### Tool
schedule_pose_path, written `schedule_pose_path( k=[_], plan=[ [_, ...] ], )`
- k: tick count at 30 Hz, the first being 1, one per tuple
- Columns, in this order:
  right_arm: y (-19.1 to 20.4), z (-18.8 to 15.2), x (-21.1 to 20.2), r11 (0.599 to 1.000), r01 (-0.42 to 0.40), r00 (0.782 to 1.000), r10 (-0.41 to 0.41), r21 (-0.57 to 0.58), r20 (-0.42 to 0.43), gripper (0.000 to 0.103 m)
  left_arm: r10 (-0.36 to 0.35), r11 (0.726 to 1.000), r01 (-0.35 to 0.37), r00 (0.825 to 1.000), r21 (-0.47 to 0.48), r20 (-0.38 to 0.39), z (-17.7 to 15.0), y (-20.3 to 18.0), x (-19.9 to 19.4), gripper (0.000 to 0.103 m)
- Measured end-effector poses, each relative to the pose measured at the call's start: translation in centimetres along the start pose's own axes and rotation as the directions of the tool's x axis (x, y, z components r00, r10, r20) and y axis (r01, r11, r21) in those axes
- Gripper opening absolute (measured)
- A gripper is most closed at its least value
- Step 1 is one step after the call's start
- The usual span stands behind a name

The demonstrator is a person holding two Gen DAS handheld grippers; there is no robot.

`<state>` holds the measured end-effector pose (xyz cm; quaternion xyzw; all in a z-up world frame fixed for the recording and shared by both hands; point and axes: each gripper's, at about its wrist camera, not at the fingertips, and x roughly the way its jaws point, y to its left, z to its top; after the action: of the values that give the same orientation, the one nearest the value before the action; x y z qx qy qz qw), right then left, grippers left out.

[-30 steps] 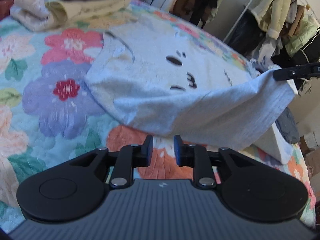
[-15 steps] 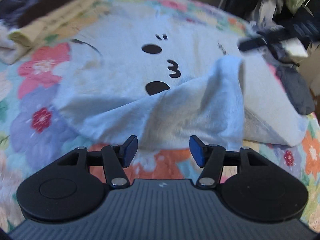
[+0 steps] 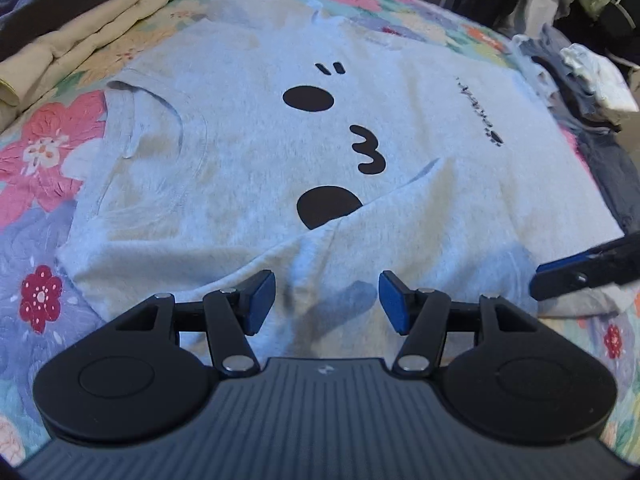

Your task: Fold clothes

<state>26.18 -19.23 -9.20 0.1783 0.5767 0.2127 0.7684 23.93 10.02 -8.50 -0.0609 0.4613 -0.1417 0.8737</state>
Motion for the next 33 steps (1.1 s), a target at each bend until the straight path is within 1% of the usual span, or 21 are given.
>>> schedule_pose_path(
  k=[2,4,5,6,8,9,10,12,13,15,18,19,21,25,26,27,28,29,31,32,33],
  plan=[
    [-1.4,-0.5,0.5,0.995,-0.055,0.998,0.055,0.085,0.002,0.062,-0.041,0.999,0.041,0.999,0.0,-0.007,0.0,0.5,0.4,0.057],
    [-2.2,-1.0,1.0,0.978,-0.129,0.992,0.127,0.162,0.025,0.063,-0.072,0.997,0.072,0.997,-0.008,-0.026,0.0,0.7,1.1,0.057],
    [-2.3,-1.1,1.5,0.971,-0.163,0.987,0.16,0.175,0.03,0.063,-0.077,0.997,0.077,0.997,0.003,-0.017,-0.1,0.6,1.3,0.057],
    [-2.2,-1.0,1.9,0.969,-0.177,0.984,0.174,0.172,0.03,0.062,-0.077,0.997,0.077,0.997,0.032,-0.004,0.0,0.2,1.4,0.057],
    [-1.3,-0.2,2.7,0.981,-0.158,0.987,0.156,0.111,0.029,0.04,-0.07,0.993,0.067,0.997,0.101,0.021,-0.1,-0.5,1.5,0.057],
    [-0.8,0.3,2.8,0.986,-0.148,0.989,0.145,0.073,0.038,0.01,-0.074,0.99,0.069,0.997,0.126,0.036,-0.2,-0.7,1.4,0.057],
    [-0.4,1.0,2.5,0.987,-0.154,0.986,0.151,0.039,0.067,0.006,-0.084,0.988,0.077,0.995,0.137,0.048,-0.3,-0.7,1.3,0.057],
    [0.5,2.6,2.0,0.986,-0.168,0.978,0.169,-0.024,0.123,0.006,-0.103,0.983,0.091,0.992,0.157,0.069,-0.2,-0.8,1.0,0.058],
    [1.0,3.3,1.7,0.98,-0.193,0.97,0.197,-0.038,0.146,0.006,-0.108,0.982,0.094,0.991,0.163,0.081,-0.2,-0.9,0.9,0.058],
    [2.2,4.6,1.3,0.975,-0.21,0.961,0.219,-0.071,0.17,0.006,-0.12,0.98,0.101,0.987,0.174,0.105,-0.1,-1.3,0.7,0.058],
    [4.0,6.2,0.8,0.969,-0.213,0.952,0.235,-0.123,0.195,0.005,-0.138,0.975,0.11,0.98,0.191,0.14,0.0,-1.7,0.4,0.067],
    [4.5,6.5,0.5,0.965,-0.224,0.948,0.247,-0.133,0.201,0.005,-0.144,0.974,0.113,0.978,0.197,0.152,0.1,-1.9,0.3,0.07],
    [5.5,7.1,-0.1,0.957,-0.245,0.938,0.274,-0.153,0.211,0.006,-0.156,0.971,0.118,0.972,0.209,0.175,0.1,-2.2,0.1,0.071],
    [7.1,7.1,-2.0,0.938,-0.292,0.912,0.332,-0.187,0.241,0.005,-0.181,0.964,0.129,0.959,0.232,0.22,0.3,-2.8,-0.2,0.072],
    [7.3,7.0,-2.4,0.934,-0.302,0.907,0.343,-0.192,0.245,0.005,-0.187,0.962,0.131,0.955,0.238,0.231,0.3,-3.0,-0.3,0.068],
    [7.5,6.9,-2.6,0.932,-0.303,0.904,0.347,-0.197,0.249,0.005,-0.19,0.962,0.131,0.951,0.241,0.242,0.4,-3.1,-0.4,0.056],
    [7.5,6.8,-2.7,0.933,-0.296,0.906,0.341,-0.203,0.25,0.005,-0.176,0.966,0.119,0.952,0.228,0.249,0.6,-2.8,-0.4,0.022],
    [7.2,6.7,-2.7,0.939,-0.276,0.911,0.324,-0.205,0.254,0.005,-0.162,0.971,0.108,0.953,0.215,0.256,0.8,-2.6,-0.4,0.008],
    [6.6,6.4,-2.7,0.949,-0.237,0.922,0.287,-0.207,0.259,0.006,-0.134,0.978,0.084,0.954,0.189,0.27,1.1,-2.1,-0.3,0.005],
    [5.8,6.1,-2.6,0.956,-0.218,0.932,0.263,-0.196,0.251,0.008,-0.12,0.982,0.072,0.954,0.175,0.276,1.3,-1.8,-0.3,0.005],
    [5.0,5.9,-2.5,0.963,-0.196,0.941,0.238,-0.183,0.242,0.015,-0.105,0.985,0.061,0.954,0.162,0.282,1.5,-1.6,-0.3,0.005]
  ],
)
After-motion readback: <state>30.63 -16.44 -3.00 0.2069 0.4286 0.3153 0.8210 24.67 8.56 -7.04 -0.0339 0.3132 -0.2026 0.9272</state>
